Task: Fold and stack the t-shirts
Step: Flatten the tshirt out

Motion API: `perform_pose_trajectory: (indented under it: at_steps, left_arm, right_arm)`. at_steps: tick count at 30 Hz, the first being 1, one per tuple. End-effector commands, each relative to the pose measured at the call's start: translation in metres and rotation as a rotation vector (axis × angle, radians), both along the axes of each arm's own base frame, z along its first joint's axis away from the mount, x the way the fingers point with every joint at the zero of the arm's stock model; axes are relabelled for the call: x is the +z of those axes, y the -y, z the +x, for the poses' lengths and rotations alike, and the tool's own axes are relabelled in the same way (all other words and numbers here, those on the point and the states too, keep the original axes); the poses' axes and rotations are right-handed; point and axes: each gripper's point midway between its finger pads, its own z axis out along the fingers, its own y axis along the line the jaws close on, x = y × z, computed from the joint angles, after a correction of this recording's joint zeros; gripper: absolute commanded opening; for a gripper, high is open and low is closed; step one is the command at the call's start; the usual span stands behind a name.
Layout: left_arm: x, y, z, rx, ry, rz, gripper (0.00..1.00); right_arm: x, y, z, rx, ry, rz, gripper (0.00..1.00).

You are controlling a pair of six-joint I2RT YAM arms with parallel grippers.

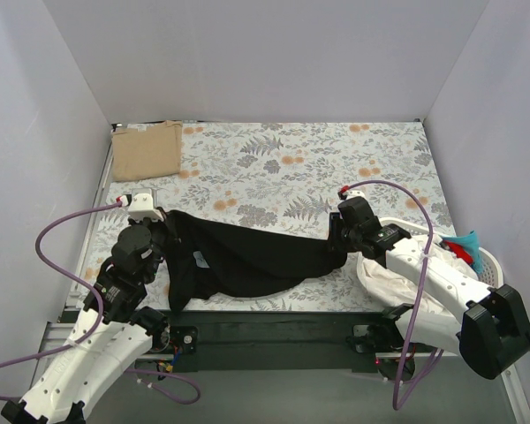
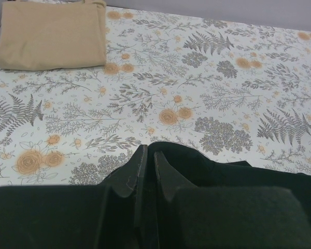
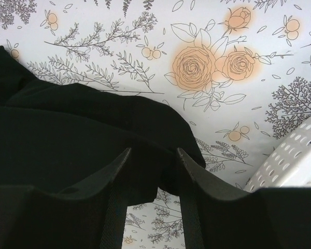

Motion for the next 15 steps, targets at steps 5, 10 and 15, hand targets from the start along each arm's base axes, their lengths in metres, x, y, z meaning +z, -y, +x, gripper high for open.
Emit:
perform_pose_trajectory:
  at_steps: [5,10,15]
  left_arm:
    - [0.003,-0.002,0.0,0.004,0.024,0.001,0.0]
    - [0.003,-0.001,0.0,-0.004,0.022,0.001,0.0]
    - [0.008,0.007,-0.004,-0.061,0.047,-0.008,0.0]
  right_arm:
    - [0.004,-0.006,0.005,0.016,0.02,0.024,0.36]
    - [0.013,-0.007,0.009,0.018,0.046,0.032,0.12]
    - [0.037,-0.008,0.018,0.018,0.1,0.042,0.01]
